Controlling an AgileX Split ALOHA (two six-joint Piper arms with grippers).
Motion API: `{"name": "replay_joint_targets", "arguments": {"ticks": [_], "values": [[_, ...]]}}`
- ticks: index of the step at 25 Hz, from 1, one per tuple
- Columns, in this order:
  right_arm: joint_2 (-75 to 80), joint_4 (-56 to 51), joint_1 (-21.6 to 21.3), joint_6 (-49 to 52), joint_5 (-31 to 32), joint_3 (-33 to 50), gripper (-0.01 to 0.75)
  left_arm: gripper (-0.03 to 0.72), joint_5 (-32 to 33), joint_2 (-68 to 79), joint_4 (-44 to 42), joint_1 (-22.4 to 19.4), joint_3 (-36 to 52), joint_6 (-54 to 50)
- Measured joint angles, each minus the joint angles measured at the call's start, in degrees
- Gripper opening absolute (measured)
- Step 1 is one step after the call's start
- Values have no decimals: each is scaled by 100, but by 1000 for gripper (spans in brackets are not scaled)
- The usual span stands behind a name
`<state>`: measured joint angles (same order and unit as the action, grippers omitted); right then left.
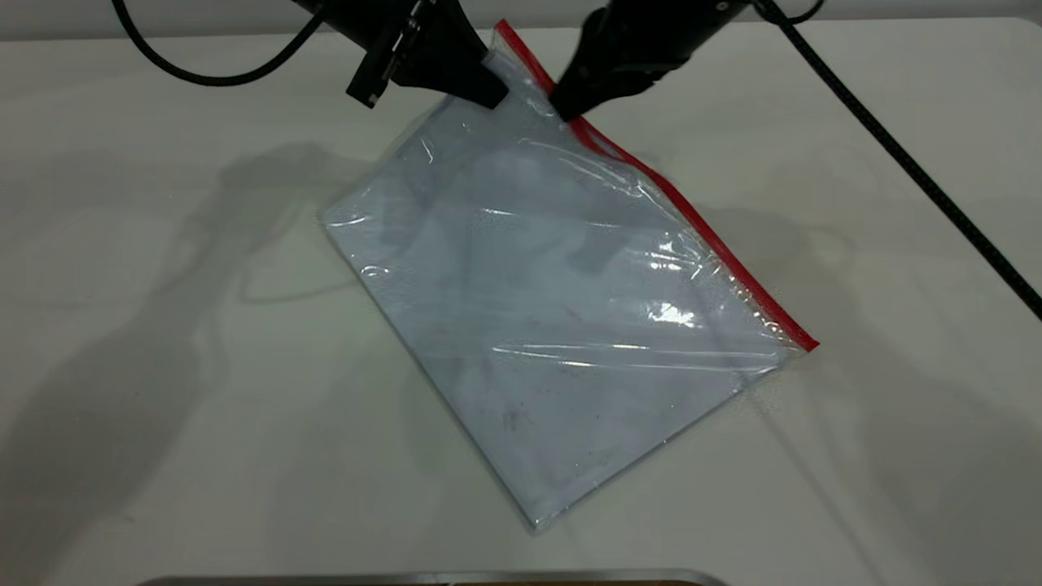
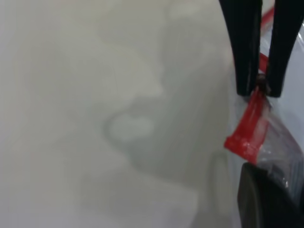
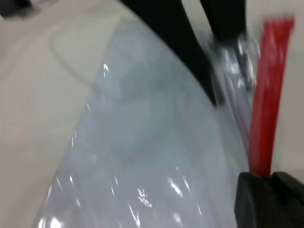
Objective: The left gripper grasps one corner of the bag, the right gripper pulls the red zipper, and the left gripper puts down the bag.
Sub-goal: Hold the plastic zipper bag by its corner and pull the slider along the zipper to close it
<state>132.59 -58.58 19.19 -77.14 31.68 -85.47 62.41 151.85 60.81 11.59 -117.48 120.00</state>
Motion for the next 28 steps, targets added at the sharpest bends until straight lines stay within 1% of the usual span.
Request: {"name": "replay_joint_targets", "arguments": {"ticks": [5,9,15,21,24,28], "values": [[76,448,-374,474,275,5,33,53,0,11,257,-137,0,-20],[148,823,-716,657,704,9,33,53,25,-27,348,-251,0,-58],[328,1514,-1233,1228,1622,9,33,53,20,-99,359,-454,0,-409],[355,2484,-1647,2188,2562,9,34,53,-32,-99,201,-526,0,-738],[360,2652,-1749,2697,2884,-15,37,53,-10,-99,-76,-470,0,-1043],[360,2789,-1759,3111,2883,-15,67,55,-20,-99,-305,-383,0,-1284]]}}
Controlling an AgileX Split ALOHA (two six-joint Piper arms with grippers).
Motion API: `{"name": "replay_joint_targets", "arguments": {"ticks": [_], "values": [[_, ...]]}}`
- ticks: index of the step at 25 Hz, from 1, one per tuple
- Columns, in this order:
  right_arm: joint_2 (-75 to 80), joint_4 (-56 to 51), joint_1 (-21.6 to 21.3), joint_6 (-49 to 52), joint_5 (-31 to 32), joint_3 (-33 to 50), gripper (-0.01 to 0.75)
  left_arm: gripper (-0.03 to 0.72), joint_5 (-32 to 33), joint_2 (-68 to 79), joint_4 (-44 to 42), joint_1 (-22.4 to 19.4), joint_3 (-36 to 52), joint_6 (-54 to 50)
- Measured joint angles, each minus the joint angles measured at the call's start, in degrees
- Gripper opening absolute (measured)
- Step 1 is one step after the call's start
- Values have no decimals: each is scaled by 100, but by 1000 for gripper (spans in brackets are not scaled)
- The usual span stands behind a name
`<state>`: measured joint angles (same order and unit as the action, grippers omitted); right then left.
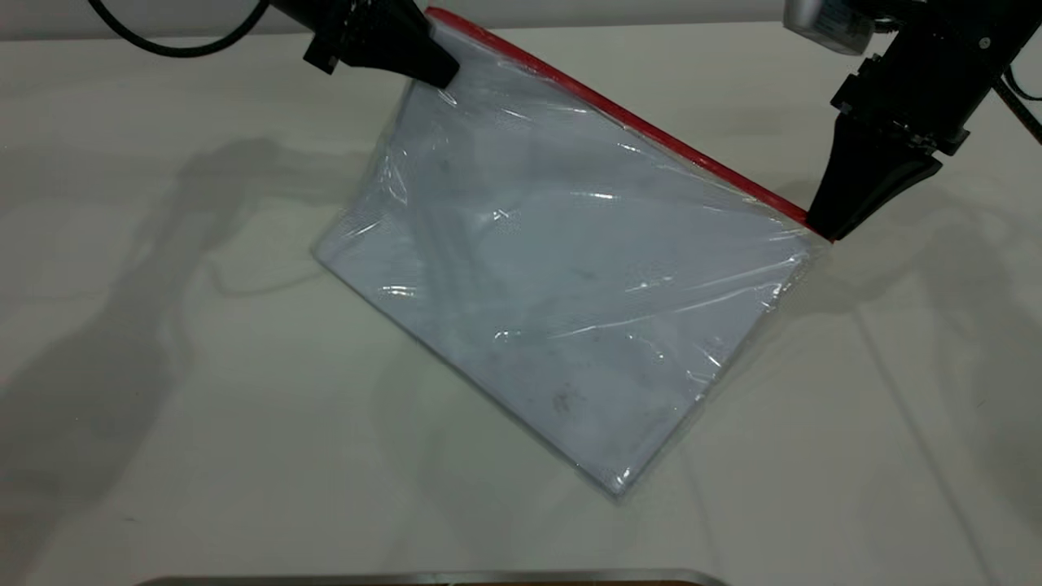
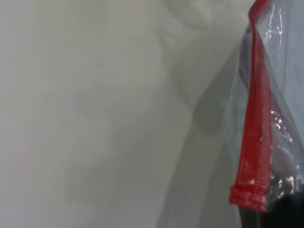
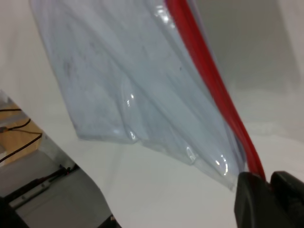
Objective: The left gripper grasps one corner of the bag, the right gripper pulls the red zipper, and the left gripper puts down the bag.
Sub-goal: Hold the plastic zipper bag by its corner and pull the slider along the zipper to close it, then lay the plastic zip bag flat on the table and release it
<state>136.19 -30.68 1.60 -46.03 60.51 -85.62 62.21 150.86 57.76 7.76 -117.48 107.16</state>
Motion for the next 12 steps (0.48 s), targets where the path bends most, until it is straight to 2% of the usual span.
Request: {"name": "replay_joint_targets", "arguments": {"ticks": [3,6,9,12], "values": [[0,266,-18,57,-147,0,152,79,-301,0,-174,38,0,-335],[0,365,-60,59,-349,0,308,159,-726,0,-281,46,0,-760],[0,422,-55,30,-549,-24,480,322,-1044,0,-275,46,0,-1256],[0,533,-55,17,-638,-241,585,487,-1352,-47,-398,51,0,-1884]]}}
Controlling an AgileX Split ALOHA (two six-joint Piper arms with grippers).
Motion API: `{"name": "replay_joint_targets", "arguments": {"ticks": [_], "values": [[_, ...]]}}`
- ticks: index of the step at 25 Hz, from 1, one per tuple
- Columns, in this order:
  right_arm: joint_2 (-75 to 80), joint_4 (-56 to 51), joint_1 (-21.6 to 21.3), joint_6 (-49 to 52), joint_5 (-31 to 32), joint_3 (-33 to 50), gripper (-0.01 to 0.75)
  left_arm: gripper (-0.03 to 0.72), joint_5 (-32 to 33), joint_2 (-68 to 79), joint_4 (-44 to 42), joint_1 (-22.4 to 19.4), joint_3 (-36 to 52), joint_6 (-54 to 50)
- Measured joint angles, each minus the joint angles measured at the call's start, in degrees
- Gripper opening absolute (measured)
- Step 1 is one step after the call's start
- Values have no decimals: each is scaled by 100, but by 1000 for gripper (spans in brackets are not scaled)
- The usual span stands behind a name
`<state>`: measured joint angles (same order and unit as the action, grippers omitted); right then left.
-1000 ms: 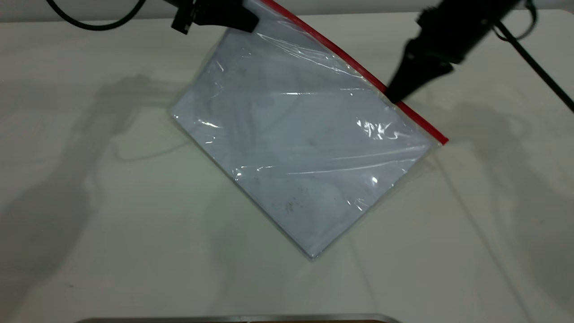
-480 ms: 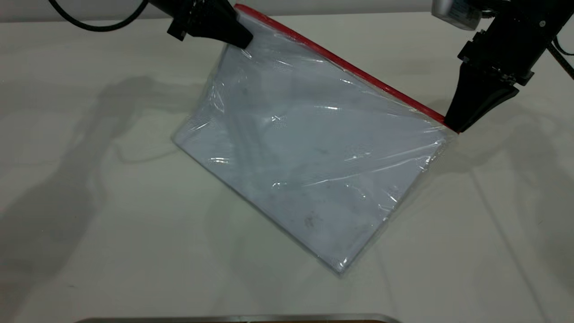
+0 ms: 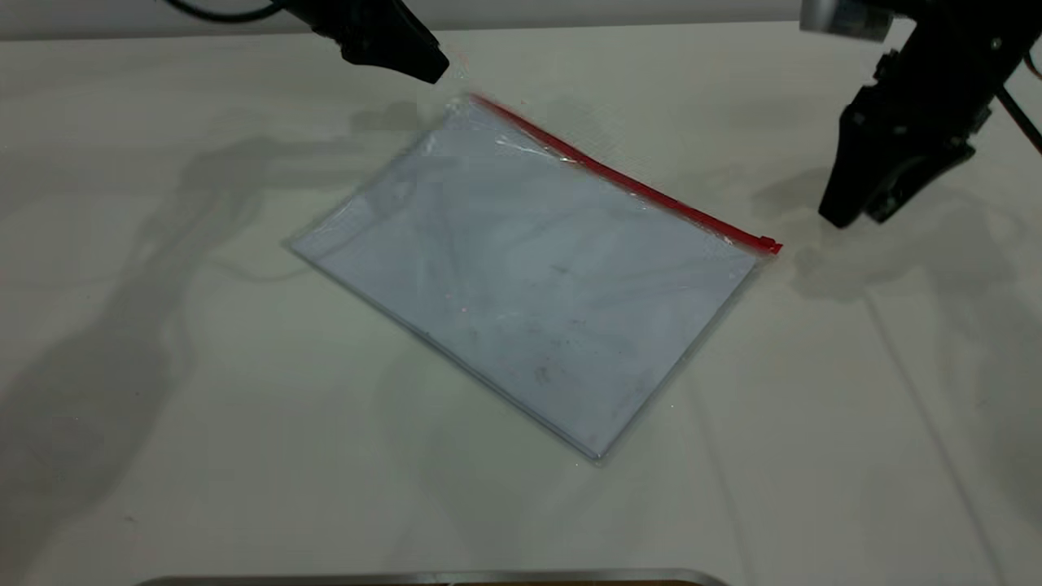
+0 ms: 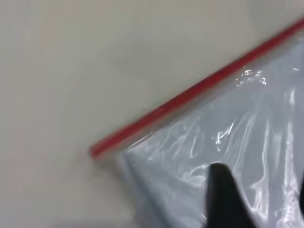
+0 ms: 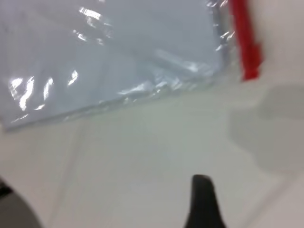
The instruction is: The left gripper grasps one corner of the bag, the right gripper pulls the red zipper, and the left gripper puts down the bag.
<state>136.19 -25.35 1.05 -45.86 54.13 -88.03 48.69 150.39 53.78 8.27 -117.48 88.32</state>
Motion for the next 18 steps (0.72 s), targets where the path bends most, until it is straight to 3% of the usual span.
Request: {"name": "replay_joint_targets", "arguments": {"ticks": [3,5,12,18], "values": [[0,147,0,0,74,-425,606,608,-196,-193,-526,6,0,-699],[-42,229,0,20,167,-744,600,643,-204,-372,-863,6,0,-1283],[-749,342,0,106,754,-1862,579,653,-67,-1388,-2294,6,0,-4030],[-1803,505,0,604,1264,-2484,578,621,480,-2614,-3818,6,0,-5777]]}}
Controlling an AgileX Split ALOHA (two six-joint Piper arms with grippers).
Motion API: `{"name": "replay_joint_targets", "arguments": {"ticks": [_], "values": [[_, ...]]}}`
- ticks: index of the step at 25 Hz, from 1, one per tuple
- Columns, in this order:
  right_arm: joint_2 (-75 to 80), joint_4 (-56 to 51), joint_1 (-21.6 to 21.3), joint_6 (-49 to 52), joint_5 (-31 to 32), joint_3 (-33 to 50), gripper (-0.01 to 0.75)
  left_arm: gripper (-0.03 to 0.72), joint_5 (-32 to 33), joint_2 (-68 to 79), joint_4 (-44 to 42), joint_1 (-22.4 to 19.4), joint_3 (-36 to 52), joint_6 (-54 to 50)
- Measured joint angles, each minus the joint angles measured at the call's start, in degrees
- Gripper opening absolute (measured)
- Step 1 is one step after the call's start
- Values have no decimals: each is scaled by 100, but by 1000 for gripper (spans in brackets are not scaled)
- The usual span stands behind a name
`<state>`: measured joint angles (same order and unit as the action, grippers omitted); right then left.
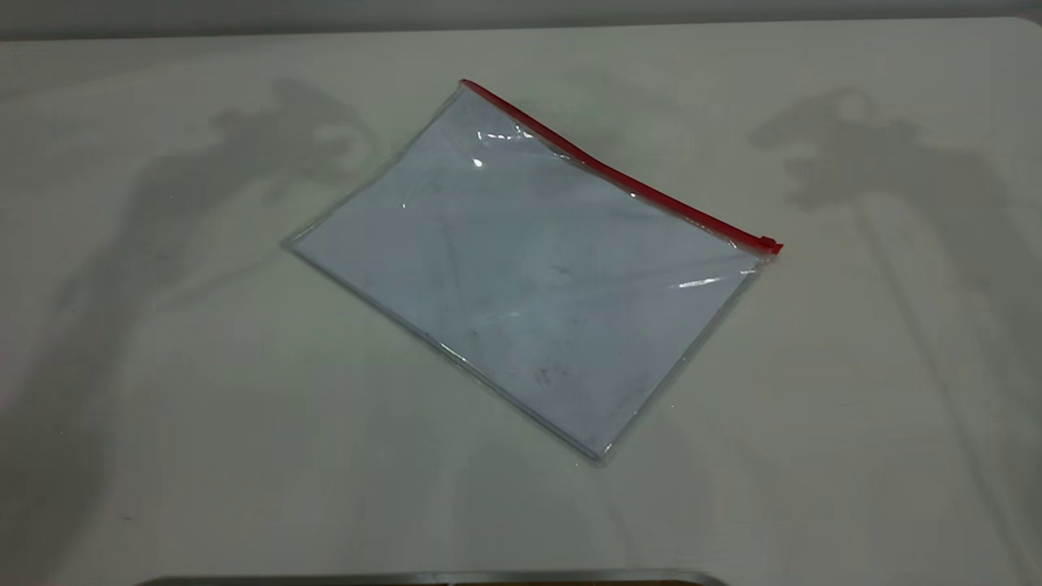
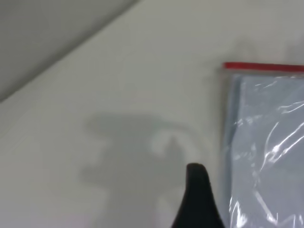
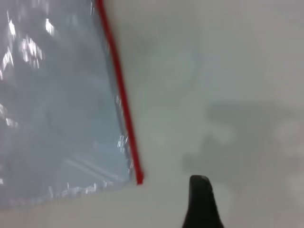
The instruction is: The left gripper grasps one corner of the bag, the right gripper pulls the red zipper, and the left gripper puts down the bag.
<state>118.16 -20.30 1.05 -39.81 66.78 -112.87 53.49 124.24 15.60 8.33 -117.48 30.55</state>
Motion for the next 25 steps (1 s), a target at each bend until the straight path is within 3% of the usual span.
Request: {"name": "replay_joint_targets", "arguments": {"ticks": [4,8,18,25], "values": [[-923,13,0,356,78,-79,578,595,549,-812,-772,0,0,-940],[-1762,13,0,684,399,-88,578,589,1338,-1596,-1479,0,6,-1204],[-3268,43,0,1672,399,-70,578,588,1343,-3527,-2433,0,354,-2216],[-4834,31,0,2025,399,1393,578,588,1343,-5811,-2475,0,2063,-2542]]}}
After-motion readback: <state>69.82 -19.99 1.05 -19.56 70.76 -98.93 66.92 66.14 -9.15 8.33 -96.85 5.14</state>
